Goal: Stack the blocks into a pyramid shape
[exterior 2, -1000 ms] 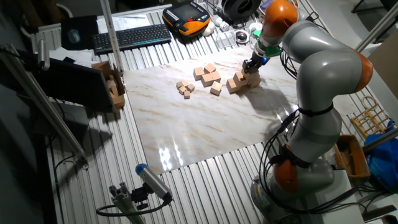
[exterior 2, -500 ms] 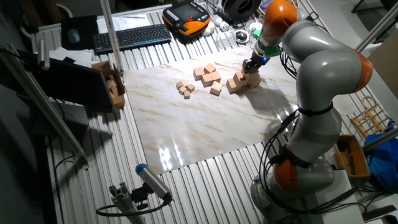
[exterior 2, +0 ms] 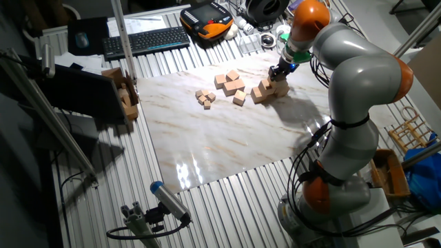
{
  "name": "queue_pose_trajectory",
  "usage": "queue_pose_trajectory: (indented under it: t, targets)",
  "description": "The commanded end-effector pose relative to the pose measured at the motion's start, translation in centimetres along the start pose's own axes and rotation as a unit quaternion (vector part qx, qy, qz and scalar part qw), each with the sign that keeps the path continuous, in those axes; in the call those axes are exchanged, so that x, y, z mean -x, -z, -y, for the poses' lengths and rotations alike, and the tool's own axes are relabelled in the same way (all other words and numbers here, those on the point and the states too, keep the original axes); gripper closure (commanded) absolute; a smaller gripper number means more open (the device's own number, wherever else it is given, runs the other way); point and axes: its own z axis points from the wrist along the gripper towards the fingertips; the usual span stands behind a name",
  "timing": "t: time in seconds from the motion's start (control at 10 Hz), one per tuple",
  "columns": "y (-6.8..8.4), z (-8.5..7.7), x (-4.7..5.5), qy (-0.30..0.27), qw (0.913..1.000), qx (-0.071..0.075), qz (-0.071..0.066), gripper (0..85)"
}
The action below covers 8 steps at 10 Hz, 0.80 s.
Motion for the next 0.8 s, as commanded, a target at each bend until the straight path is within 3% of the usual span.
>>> queue_pose_trajectory:
  t: [0.0, 0.1, 0.2, 0.3, 0.4, 0.5, 0.7]
  targets:
    - [-0.06, 0.0, -0.02, 0.0, 1.0, 0.0, 0.001, 51.0]
    - [-0.11, -0.01, -0.03, 0.0, 1.0, -0.001, 0.001, 34.0]
    - [-0.2, -0.02, -0.03, -0.001, 1.0, -0.001, 0.004, 34.0]
    - [-0.24, -0.02, -0.03, -0.001, 1.0, -0.002, 0.005, 17.0]
    - [-0.25, -0.02, -0.02, -0.005, 1.0, -0.003, 0.007, 17.0]
    - [-0.25, -0.02, -0.02, -0.005, 0.9999, -0.005, 0.01, 0.0]
    - [-0.09, -0.03, -0.04, -0.006, 0.9998, -0.012, 0.016, 0.0]
